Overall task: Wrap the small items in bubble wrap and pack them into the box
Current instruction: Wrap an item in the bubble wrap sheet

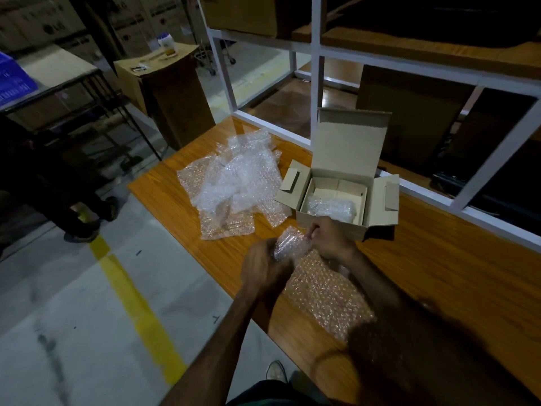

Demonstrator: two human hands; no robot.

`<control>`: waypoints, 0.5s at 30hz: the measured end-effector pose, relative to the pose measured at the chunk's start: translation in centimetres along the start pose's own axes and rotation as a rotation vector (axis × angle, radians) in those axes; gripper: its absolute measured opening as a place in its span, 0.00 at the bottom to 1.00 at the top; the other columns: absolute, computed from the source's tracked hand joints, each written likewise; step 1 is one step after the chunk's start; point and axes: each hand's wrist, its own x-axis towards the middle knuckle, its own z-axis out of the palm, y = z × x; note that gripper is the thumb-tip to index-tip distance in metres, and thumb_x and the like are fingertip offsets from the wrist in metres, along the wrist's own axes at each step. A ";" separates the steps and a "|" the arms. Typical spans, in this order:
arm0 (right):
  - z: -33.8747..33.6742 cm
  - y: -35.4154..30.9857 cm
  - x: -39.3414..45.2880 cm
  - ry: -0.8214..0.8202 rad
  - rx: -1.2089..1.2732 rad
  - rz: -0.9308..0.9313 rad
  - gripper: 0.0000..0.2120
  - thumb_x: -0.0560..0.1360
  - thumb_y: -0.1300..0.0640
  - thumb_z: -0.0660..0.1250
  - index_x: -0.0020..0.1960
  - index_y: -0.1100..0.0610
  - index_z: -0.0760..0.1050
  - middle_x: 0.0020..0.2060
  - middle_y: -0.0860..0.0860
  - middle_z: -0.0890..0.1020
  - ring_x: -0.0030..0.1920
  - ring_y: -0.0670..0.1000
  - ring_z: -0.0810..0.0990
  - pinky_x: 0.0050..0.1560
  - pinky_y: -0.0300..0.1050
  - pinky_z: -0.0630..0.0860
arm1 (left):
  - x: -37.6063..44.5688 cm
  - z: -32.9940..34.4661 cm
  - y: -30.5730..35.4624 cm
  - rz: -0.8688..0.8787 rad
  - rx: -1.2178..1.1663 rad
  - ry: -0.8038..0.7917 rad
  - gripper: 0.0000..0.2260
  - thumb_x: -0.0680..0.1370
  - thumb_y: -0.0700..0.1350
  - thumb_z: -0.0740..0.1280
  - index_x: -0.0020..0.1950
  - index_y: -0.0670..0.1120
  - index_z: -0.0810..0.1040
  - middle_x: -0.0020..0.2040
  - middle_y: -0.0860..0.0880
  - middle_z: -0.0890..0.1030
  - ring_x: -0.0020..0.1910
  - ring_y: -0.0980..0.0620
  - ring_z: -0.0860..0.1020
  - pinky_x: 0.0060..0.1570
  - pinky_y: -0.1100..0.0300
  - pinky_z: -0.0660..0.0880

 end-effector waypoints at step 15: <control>-0.4 0.1 1.4 -0.239 -0.481 -0.535 0.25 0.75 0.47 0.77 0.70 0.42 0.74 0.67 0.43 0.78 0.66 0.46 0.76 0.62 0.45 0.74 | -0.9 2.1 -2.9 0.073 0.213 0.125 0.27 0.80 0.66 0.66 0.75 0.54 0.74 0.55 0.54 0.78 0.50 0.55 0.72 0.53 0.51 0.74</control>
